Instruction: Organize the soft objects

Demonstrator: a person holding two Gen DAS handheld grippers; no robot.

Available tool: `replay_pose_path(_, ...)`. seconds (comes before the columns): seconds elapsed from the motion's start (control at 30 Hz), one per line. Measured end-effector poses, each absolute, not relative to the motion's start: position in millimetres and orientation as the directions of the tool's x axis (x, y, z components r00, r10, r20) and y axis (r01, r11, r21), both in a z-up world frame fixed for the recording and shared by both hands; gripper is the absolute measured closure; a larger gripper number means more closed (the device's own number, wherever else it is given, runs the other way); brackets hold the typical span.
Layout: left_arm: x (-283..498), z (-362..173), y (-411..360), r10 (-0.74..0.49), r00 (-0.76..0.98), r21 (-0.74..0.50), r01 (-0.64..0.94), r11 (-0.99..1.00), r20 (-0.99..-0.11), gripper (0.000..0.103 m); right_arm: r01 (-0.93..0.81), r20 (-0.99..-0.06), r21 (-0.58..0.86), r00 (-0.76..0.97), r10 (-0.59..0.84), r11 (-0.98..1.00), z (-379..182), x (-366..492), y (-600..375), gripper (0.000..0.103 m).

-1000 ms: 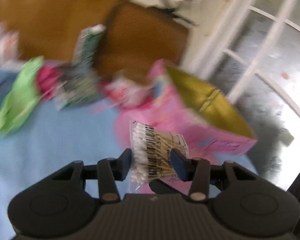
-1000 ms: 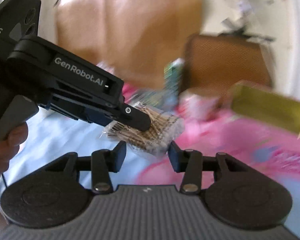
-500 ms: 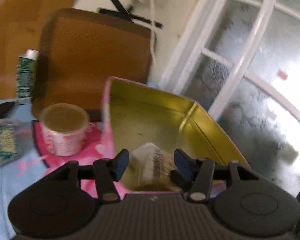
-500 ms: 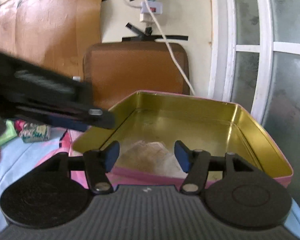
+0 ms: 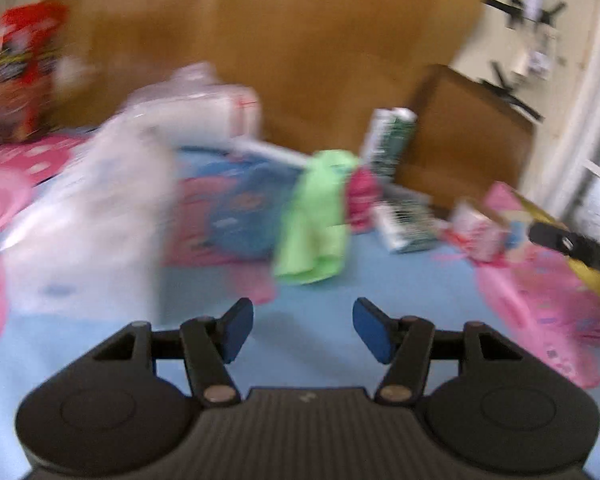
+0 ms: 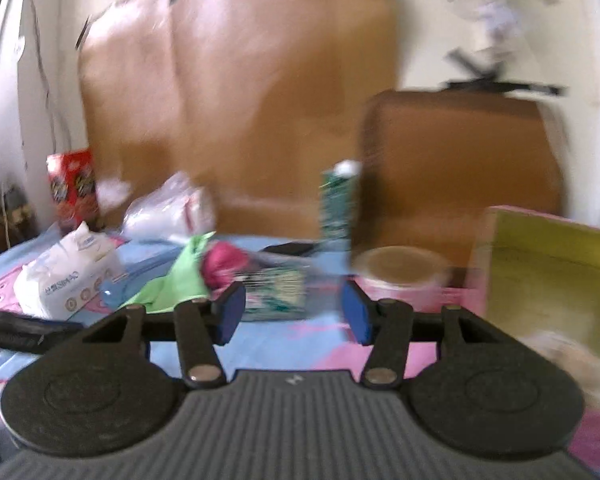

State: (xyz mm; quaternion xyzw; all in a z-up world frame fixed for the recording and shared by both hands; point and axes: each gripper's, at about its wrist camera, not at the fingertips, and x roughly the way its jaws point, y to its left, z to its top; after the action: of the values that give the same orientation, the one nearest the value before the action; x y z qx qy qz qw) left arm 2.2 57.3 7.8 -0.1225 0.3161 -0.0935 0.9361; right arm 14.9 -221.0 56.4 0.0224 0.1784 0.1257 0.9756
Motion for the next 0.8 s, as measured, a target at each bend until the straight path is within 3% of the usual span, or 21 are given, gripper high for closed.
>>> replay_pose_path(0.07,-0.8,4.2,71.6,-0.283,0.794,-0.349,0.097,0.932,-0.538,0.046,-0.253,-0.393,0.101,0.878,0.272,0.962,51.2,45.8,-200.8,0.043)
replay_pose_path(0.13,-2.9,5.8,71.0,-0.293,0.807,-0.362,0.106,0.926,-0.513,0.044,-0.251,-0.430,0.090,0.863,0.265,0.964,45.2,71.8,-184.9,0.023)
replay_pose_path(0.2,-4.1,5.8,67.8,-0.298,0.807,-0.346,0.125,0.930,-0.510,0.044,-0.213,-0.459,0.023,0.866,0.200,0.977,38.8,90.1,-168.9,0.015)
replay_pose_path(0.3,0.3,5.5,60.2,-0.305,0.795,-0.318,0.150,0.936,-0.524,0.044,-0.211,-0.530,-0.016,0.831,0.170,0.977,26.2,112.2,-160.1,0.018)
replay_pose_path(0.33,2.0,5.2,60.4,-0.312,0.790,-0.322,0.154,0.934,-0.528,0.044,-0.213,-0.558,0.002,0.810,0.178,0.977,22.4,115.9,-161.3,0.032)
replay_pose_path(0.47,-0.6,4.9,69.4,-0.343,0.788,-0.380,0.150,0.913,-0.512,0.042,-0.223,-0.564,0.070,0.796,0.223,0.972,28.2,86.5,-169.4,0.037)
replay_pose_path(0.6,-3.4,8.9,72.8,-0.420,0.761,-0.438,0.199,0.877,-0.495,0.039,-0.306,-0.543,0.110,0.778,0.315,0.946,33.7,19.5,-171.8,0.036)
replay_pose_path(0.73,-11.6,23.4,50.3,-0.489,0.726,-0.460,0.265,0.848,-0.483,0.039,-0.352,-0.540,0.043,0.779,0.318,0.935,27.8,-36.4,-175.5,0.033)
replay_pose_path(0.77,-11.9,26.8,41.3,-0.515,0.707,-0.469,0.288,0.835,-0.485,0.039,-0.357,-0.535,0.021,0.785,0.312,0.934,24.7,-43.7,-176.3,0.030)
replay_pose_path(0.8,-12.7,28.6,31.9,-0.537,0.687,-0.477,0.305,0.824,-0.489,0.039,-0.353,-0.524,-0.010,0.799,0.296,0.935,20.4,-51.3,-175.9,0.021)
